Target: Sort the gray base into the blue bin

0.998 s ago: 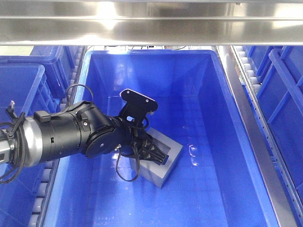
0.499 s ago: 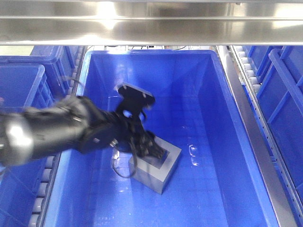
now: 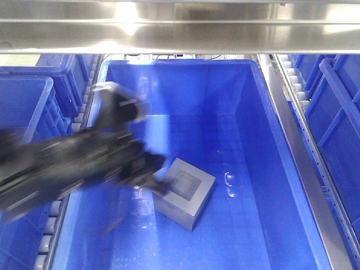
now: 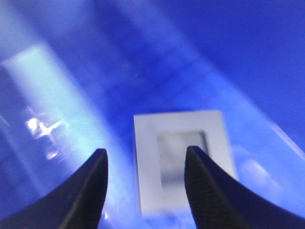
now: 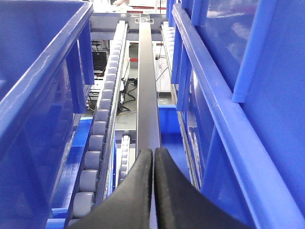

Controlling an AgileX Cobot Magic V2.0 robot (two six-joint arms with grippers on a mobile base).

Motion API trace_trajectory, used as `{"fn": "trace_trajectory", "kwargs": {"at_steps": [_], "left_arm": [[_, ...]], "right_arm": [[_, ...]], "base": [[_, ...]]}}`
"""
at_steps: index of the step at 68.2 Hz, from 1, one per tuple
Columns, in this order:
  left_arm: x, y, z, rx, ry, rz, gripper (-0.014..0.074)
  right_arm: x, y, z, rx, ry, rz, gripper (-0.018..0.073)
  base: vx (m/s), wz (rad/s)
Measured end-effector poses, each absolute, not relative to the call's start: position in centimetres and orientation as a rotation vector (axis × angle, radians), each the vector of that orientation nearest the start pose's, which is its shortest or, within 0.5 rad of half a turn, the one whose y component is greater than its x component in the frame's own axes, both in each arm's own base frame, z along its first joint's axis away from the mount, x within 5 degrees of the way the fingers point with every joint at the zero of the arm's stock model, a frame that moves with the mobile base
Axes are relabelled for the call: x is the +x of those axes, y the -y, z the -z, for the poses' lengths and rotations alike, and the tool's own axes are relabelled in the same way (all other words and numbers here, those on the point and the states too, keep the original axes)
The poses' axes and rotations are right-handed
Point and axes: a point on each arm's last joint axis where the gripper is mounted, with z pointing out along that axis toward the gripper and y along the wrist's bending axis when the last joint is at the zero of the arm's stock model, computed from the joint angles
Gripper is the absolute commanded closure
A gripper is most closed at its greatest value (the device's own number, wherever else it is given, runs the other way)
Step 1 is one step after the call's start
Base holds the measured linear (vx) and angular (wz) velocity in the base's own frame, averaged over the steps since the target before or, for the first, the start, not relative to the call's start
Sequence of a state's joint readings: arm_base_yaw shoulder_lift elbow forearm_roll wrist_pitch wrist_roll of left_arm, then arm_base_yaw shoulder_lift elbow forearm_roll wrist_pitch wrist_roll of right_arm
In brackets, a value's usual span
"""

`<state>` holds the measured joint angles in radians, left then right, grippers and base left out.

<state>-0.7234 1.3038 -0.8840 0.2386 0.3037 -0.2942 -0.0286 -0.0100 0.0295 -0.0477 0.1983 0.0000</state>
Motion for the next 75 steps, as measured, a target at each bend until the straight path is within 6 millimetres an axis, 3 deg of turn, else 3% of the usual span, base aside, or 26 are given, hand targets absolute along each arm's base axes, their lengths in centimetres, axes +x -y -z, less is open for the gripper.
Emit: {"fn": "trace_trajectory", "kwargs": {"at_steps": [27, 39, 52, 60, 68, 75], "left_arm": [[12.2, 10.1, -31.0, 0.595, -1.861, 0.465, 0.0243], [8.3, 6.6, -30.6, 0.539, -1.714, 0.516, 0.0243], [5.7, 4.2, -29.7, 0.496, -1.629, 0.536, 0.0253], [5.2, 3.6, -28.9, 0.492, -1.655, 0.522, 0.0372], [5.1, 3.5, -28.9, 0.49, -1.659, 0.523, 0.06], [5.1, 3.5, -28.9, 0.488, -1.656, 0.525, 0.0605]], "right_arm": [[5.6, 0.2, -18.6, -0.008, -1.702, 0.064, 0.0564], [5.6, 0.2, -18.6, -0.008, -1.702, 0.064, 0.0564], [5.6, 0.2, -18.6, -0.008, -1.702, 0.064, 0.0564], [5.6, 0.2, -18.6, -0.008, -1.702, 0.064, 0.0564], [5.6, 0.2, -18.6, -0.008, -1.702, 0.064, 0.0564], [5.6, 0.2, -18.6, -0.008, -1.702, 0.064, 0.0564]], "base": [[0.0, 0.0], [0.0, 0.0], [0.0, 0.0], [0.0, 0.0], [0.0, 0.0], [0.0, 0.0]]}}
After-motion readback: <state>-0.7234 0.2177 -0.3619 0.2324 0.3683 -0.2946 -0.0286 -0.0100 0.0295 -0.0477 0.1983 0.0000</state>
